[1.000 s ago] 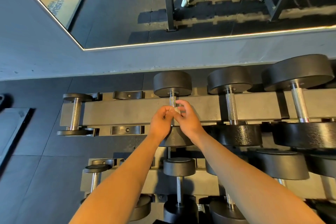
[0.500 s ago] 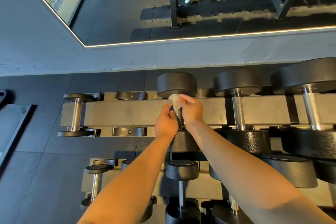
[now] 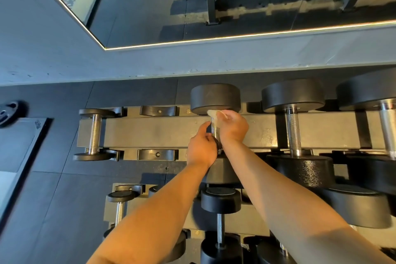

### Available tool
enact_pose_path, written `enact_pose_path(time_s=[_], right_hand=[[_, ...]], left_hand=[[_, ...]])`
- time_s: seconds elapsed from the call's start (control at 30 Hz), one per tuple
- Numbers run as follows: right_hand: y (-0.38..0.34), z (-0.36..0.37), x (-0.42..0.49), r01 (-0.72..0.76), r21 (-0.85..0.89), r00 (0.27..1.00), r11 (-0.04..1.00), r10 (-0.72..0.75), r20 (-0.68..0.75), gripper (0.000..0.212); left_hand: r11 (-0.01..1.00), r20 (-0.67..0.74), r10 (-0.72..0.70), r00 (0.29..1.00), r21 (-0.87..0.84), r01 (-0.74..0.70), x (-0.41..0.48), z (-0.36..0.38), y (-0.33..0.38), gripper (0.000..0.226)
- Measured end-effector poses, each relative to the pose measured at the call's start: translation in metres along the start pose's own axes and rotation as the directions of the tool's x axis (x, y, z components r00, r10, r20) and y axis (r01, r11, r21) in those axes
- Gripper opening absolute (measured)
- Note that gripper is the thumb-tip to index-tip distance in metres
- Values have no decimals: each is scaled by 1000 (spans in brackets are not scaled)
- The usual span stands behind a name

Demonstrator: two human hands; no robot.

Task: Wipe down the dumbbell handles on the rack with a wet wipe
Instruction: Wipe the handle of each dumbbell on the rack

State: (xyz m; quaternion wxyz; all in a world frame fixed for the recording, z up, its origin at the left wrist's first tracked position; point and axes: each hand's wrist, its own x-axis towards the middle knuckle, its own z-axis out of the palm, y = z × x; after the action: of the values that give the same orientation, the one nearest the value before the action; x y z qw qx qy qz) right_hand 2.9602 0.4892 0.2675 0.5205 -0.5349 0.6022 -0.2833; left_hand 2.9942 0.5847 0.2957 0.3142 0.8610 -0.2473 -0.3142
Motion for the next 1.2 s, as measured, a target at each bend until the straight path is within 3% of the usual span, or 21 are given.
enact_pose_path(time_s=[0.13,0.23,0.37,0.47,0.67,0.87,0.97,1.1,1.2], right_hand=[[3,-15,2,-221,64,972,973,225,-73,12],[-1,-18,-7,-92,1,995,996,92,-27,13],[-5,-7,-19,1,68,999,998,-5,48,8],[-12,2,-19,-35,69,998,997,32,47,13],[-32,15,-8,-304,131,953,944,302,32,32],[-27,14,-9,-264,163,964,951,266,7,23],[-19,9,-9,-291,254,953,922,302,-5,15],[-5,-3,-12,-335,234,940,913,342,7,6],[-7,-2,-16,-287,239,958,928,283,52,19]], left_hand=[[1000,4,8,1000,-22,-8,-1,0,2,45],[1000,1,9,1000,-8,-9,-2,0,3,44],[1000,-7,8,1000,21,-8,-3,-1,4,45],[998,-6,21,1000,55,-21,-3,-2,4,47],[999,-18,26,999,46,-26,-5,-3,4,45],[1000,-24,11,1000,12,-11,-6,-3,6,43],[1000,-27,-2,1000,0,2,-6,-3,6,42],[1000,-29,-9,1000,-5,8,-4,-1,4,41],[1000,-32,-23,999,-11,22,-5,-3,4,42]])
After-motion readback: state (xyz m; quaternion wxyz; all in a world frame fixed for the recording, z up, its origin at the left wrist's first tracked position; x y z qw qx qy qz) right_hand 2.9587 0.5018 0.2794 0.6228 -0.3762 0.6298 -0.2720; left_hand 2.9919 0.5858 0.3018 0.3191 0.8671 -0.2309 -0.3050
